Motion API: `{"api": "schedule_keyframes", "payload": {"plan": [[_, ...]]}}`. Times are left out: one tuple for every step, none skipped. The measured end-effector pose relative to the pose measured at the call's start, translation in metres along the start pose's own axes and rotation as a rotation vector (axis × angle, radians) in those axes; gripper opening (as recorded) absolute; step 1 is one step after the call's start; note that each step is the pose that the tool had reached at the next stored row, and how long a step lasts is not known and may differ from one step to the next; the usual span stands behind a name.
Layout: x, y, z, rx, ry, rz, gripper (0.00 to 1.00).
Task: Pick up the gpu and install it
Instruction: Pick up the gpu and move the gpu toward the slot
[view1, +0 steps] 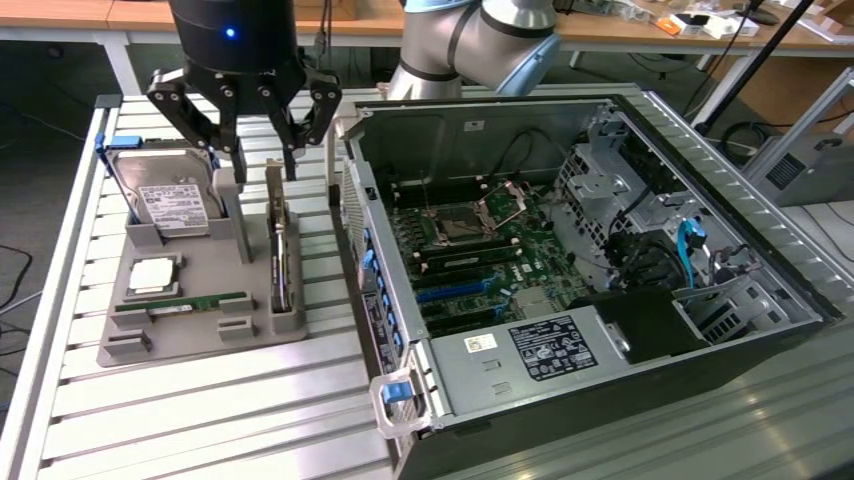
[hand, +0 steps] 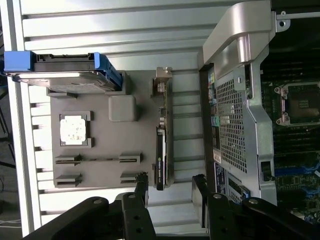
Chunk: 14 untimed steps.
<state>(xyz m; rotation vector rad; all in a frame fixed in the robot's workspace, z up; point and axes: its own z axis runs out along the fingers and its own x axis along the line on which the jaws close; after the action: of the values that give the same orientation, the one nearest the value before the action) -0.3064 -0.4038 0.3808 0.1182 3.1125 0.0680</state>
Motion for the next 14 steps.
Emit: {"api": "schedule_keyframes", "payload": {"plan": [[0.0000,0.0000,0.0003,0.0000,0.0000,0.000,0.48],[0.0000,0.0000,0.0005,-0.0001,0.0000,0.000,0.48],[0.0000,-0.0001,0.0009,-0.0001,0.0000,0.000,0.48],[0.0000,-0.0001,0.0011,0.0000,0.0000,0.000,0.48],[0.0000,-0.0001,0.0013,0.0000,0.0000,0.000,0.48],[0.0000,-0.0001,0.0016,0.0000,0.0001,0.000,0.48],[0.0000,-0.0001,0.0018,0.0000,0.0000,0.000,0.48],[0.0000,-0.0001,0.0020,0.0000,0.0000,0.000,0.48],[0.0000,-0.0002,0.0023,0.0000,0.0000,0.000,0.48],[0.0001,-0.0002,0.0026,0.0000,0.0000,0.000,0.48],[0.0001,-0.0002,0.0028,0.0000,0.0000,0.000,0.48],[0.0001,-0.0002,0.0030,0.0000,0.0000,0.000,0.48],[0.0001,-0.0003,0.0033,0.0000,0.0000,0.000,0.48],[0.0001,-0.0003,0.0036,0.0000,0.0000,0.000,0.48]]}}
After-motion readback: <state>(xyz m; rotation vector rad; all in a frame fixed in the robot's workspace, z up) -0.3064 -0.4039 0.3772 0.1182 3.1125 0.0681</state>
